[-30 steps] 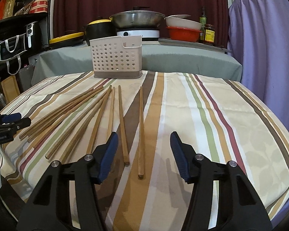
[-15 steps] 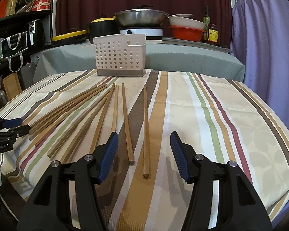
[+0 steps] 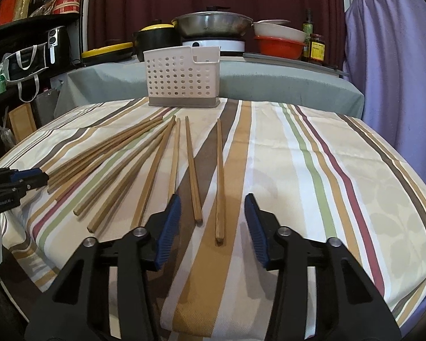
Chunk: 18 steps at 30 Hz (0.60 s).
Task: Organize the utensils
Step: 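Lower both tools toward the loose wooden chopsticks on the tablecloth, then close the left tool on one chopstick while the right tool grasps another chopstick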
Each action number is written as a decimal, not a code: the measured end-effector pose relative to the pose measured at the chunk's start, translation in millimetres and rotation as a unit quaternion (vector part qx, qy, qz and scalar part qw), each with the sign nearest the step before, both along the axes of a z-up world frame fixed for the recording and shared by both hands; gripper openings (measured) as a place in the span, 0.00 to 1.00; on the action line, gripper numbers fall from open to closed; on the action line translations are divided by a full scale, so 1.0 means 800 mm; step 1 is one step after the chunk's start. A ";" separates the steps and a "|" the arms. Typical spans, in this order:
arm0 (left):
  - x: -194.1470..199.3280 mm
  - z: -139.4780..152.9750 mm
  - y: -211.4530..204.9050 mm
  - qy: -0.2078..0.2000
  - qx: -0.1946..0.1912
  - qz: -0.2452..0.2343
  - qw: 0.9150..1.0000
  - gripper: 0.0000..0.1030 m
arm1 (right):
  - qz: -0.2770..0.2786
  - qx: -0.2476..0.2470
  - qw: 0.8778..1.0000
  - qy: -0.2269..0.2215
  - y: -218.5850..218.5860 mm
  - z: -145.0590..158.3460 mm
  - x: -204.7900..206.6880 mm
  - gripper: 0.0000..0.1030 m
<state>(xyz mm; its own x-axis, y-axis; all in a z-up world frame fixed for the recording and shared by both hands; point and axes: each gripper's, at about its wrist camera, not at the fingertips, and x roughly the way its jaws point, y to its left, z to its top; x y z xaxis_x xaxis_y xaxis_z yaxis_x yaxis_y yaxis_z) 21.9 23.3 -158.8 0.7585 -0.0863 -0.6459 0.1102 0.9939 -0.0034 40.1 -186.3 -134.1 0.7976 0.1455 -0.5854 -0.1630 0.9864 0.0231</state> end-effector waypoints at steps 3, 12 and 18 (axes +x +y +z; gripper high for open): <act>0.000 0.000 0.000 0.000 -0.001 -0.001 1.000 0.29 | -0.001 0.006 1.000 0.006 -0.003 -0.005 -0.001 0.36; -0.002 0.000 0.002 -0.001 -0.004 0.005 1.000 0.29 | -0.009 0.015 1.000 0.013 -0.008 -0.014 0.000 0.16; -0.005 -0.001 0.003 -0.003 -0.007 0.004 1.000 0.13 | -0.010 0.024 1.000 0.012 -0.011 -0.016 -0.001 0.11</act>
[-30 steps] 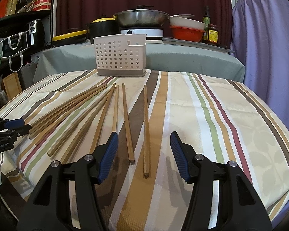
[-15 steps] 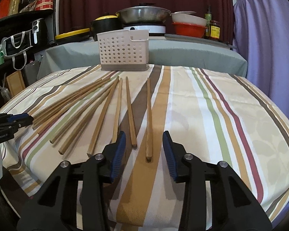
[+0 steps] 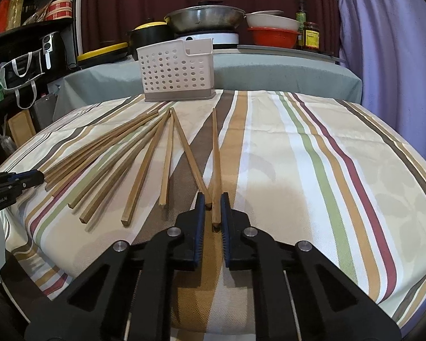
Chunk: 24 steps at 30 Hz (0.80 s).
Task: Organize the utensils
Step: 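Close the left tool on one chopstick while the right tool grasps another chopstick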
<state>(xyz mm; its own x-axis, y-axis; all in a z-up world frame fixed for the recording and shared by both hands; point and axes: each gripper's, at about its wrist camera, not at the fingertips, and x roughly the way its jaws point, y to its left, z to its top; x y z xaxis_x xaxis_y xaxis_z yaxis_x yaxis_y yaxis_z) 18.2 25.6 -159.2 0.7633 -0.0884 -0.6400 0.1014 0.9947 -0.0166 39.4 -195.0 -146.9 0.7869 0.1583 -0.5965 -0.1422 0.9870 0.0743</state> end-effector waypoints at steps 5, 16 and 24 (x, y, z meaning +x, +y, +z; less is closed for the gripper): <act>0.000 0.000 0.000 0.000 0.000 0.000 1.000 0.11 | -0.002 0.000 1.000 -0.001 -0.001 0.001 -0.001 0.11; -0.006 0.029 0.014 -0.033 -0.017 0.015 0.999 0.07 | -0.012 -0.009 0.999 -0.042 -0.001 0.041 -0.013 0.07; -0.010 0.040 0.007 -0.054 -0.006 0.010 0.998 0.07 | -0.009 -0.017 0.998 -0.052 0.003 0.048 -0.015 0.07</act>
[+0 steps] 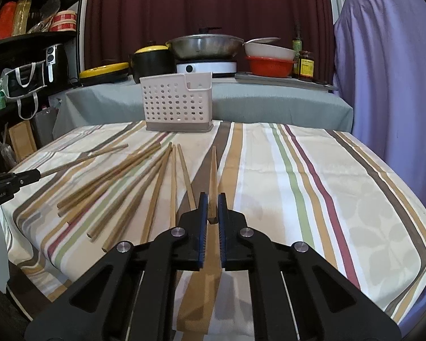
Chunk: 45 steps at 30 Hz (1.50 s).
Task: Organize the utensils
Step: 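Close the left tool on one chopstick while the right tool grasps another chopstick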
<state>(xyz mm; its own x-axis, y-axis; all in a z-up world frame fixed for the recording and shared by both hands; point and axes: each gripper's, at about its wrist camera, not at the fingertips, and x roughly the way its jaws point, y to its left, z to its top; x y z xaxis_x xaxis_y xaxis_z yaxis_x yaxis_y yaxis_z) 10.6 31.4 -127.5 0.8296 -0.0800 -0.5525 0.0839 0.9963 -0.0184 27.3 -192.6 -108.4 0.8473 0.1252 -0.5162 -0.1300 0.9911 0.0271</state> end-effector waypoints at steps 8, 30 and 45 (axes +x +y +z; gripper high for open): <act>0.005 -0.020 0.004 0.022 -0.002 0.004 1.000 0.22 | 0.007 -0.018 1.000 0.020 0.009 -0.024 0.002 0.34; 0.001 -0.040 -0.003 0.055 0.004 0.012 0.998 0.40 | -0.015 0.011 0.999 0.050 -0.012 -0.047 0.013 0.09; 0.006 -0.040 0.000 0.054 0.008 0.021 0.998 0.10 | -0.010 0.007 0.999 0.046 -0.008 -0.049 0.011 0.21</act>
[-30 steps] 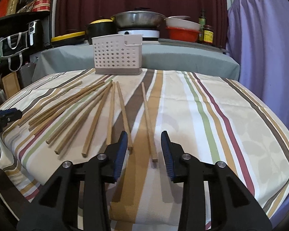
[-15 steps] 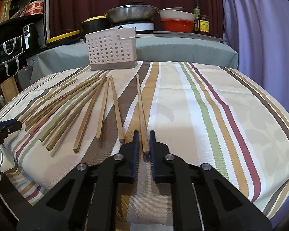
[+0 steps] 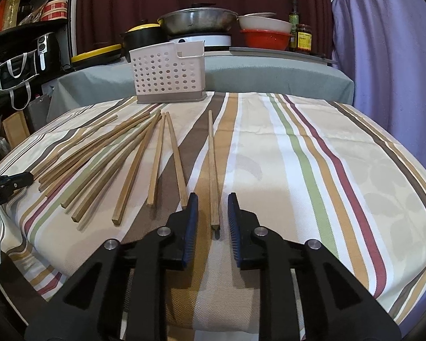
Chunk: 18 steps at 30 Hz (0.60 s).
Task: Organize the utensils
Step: 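Close the left tool on one chopstick while the right tool grasps another chopstick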
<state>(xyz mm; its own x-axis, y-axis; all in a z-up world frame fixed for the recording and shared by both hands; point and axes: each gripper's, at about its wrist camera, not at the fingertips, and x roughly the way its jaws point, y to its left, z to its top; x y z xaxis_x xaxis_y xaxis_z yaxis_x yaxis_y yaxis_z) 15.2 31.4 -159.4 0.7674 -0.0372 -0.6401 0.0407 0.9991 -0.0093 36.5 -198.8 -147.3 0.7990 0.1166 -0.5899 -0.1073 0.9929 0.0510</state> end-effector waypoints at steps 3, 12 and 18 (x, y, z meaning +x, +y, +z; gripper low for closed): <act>0.000 0.000 -0.001 0.000 0.000 -0.003 1.000 0.07 | -0.001 0.000 1.000 0.001 0.000 0.000 -0.001 0.21; 0.000 0.002 -0.003 -0.003 0.002 -0.005 1.000 0.07 | 0.000 0.001 1.000 -0.002 0.000 0.004 -0.003 0.06; -0.005 0.015 0.000 -0.025 0.004 -0.002 1.000 0.07 | -0.002 -0.002 1.000 -0.019 0.001 0.020 -0.007 0.06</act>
